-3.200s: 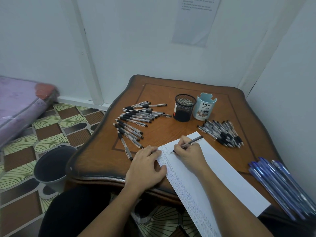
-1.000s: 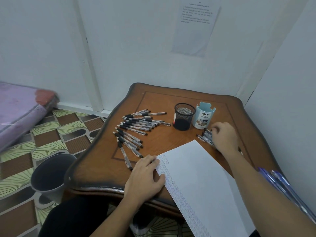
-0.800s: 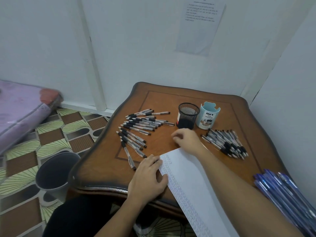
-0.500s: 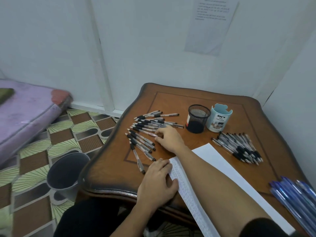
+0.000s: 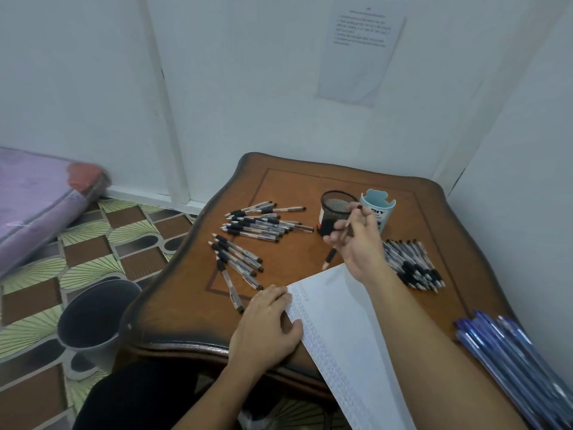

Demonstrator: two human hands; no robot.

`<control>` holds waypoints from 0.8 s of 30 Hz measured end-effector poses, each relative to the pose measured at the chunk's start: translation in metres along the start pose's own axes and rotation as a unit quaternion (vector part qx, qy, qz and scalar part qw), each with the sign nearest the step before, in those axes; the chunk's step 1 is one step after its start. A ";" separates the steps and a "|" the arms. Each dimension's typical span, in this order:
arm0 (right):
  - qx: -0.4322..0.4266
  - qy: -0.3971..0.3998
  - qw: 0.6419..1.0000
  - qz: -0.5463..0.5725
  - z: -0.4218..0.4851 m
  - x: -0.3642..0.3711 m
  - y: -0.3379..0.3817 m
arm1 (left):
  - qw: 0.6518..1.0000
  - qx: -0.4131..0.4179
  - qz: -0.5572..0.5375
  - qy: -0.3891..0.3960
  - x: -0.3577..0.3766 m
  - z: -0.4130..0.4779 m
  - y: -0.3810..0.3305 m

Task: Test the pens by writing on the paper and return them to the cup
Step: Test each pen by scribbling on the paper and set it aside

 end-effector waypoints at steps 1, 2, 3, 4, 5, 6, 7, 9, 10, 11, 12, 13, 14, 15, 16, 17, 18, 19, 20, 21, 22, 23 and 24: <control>0.003 -0.007 1.000 -0.009 -0.004 -0.005 0.002 | 1.000 -0.001 0.000 0.005 0.000 0.000 -0.001; 0.005 -0.010 0.999 -0.037 -0.008 -0.008 0.003 | 1.000 -0.001 -0.001 0.007 -0.001 0.000 -0.001; 0.005 -0.007 0.997 -0.072 -0.012 -0.011 0.004 | 1.000 -0.002 -0.003 0.006 -0.002 0.000 -0.003; 0.006 0.000 0.995 -0.098 -0.016 -0.014 0.003 | 1.000 -0.002 -0.005 0.003 -0.003 -0.001 -0.004; 0.008 0.005 0.994 -0.110 -0.019 -0.017 0.002 | 1.000 -0.004 -0.006 0.002 -0.004 -0.001 -0.005; 0.007 0.005 0.994 -0.111 -0.023 -0.020 0.001 | 1.000 -0.006 -0.006 0.004 -0.004 -0.001 -0.005; 0.004 0.002 0.994 -0.110 -0.025 -0.024 -0.001 | 1.000 -0.008 -0.004 0.009 -0.004 -0.001 -0.005; 0.012 -0.005 0.994 -0.104 -0.030 -0.030 -0.004 | 1.000 -0.009 -0.008 0.008 -0.004 -0.002 -0.006; 0.023 -0.004 0.995 -0.093 -0.032 -0.032 -0.007 | 1.000 -0.008 -0.013 0.002 -0.005 -0.002 -0.007; 0.035 -0.003 0.996 -0.078 -0.034 -0.033 -0.011 | 1.000 -0.007 -0.016 -0.006 -0.005 -0.002 -0.007; 0.048 -0.007 0.997 -0.067 -0.035 -0.035 -0.014 | 1.000 -0.008 -0.017 -0.011 -0.006 -0.002 -0.008; 0.061 -0.017 0.996 -0.069 -0.037 -0.037 -0.018 | 1.000 -0.008 -0.017 -0.013 -0.006 -0.002 -0.008; 0.068 -0.027 0.994 -0.084 -0.039 -0.039 -0.021 | 1.000 -0.010 -0.015 -0.011 -0.007 -0.002 -0.009; 0.071 -0.031 0.991 -0.105 -0.041 -0.041 -0.023 | 1.000 -0.011 -0.012 -0.008 -0.007 -0.002 -0.009; 0.073 -0.025 0.989 -0.124 -0.044 -0.041 -0.026 | 1.000 -0.012 -0.010 -0.007 -0.007 -0.002 -0.009; 0.072 -0.015 0.988 -0.137 -0.046 -0.040 -0.029 | 1.000 -0.011 -0.009 -0.009 -0.007 -0.002 -0.009; 0.073 -0.005 0.987 -0.142 -0.047 -0.039 -0.032 | 1.000 -0.012 -0.010 -0.010 -0.007 -0.002 -0.009; 0.070 0.001 0.987 -0.145 -0.048 -0.038 -0.034 | 1.000 -0.013 -0.011 -0.010 -0.007 -0.002 -0.010; 0.061 0.005 0.987 -0.151 -0.049 -0.037 -0.036 | 1.000 -0.014 -0.011 -0.008 -0.007 -0.002 -0.010; 0.050 0.006 0.985 -0.164 -0.049 -0.036 -0.038 | 1.000 -0.014 -0.009 -0.005 -0.007 -0.002 -0.010; 0.041 0.010 0.983 -0.176 -0.049 -0.034 -0.041 | 1.000 -0.013 -0.008 -0.004 -0.008 -0.002 -0.010; 0.037 0.015 0.982 -0.184 -0.050 -0.033 -0.044 | 1.000 -0.014 -0.009 -0.005 -0.008 -0.002 -0.010; 0.039 0.021 0.981 -0.190 -0.050 -0.032 -0.048 | 1.000 -0.015 -0.011 -0.007 -0.008 -0.002 -0.010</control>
Point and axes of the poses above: each hand's wrist, its own z-axis towards the middle knuckle, its own x-axis out of the palm, y = z × x, the point moved 3 cm from there along z, towards the middle knuckle, and after that the axes turned 7 degrees about x, right-handed, at the moved point
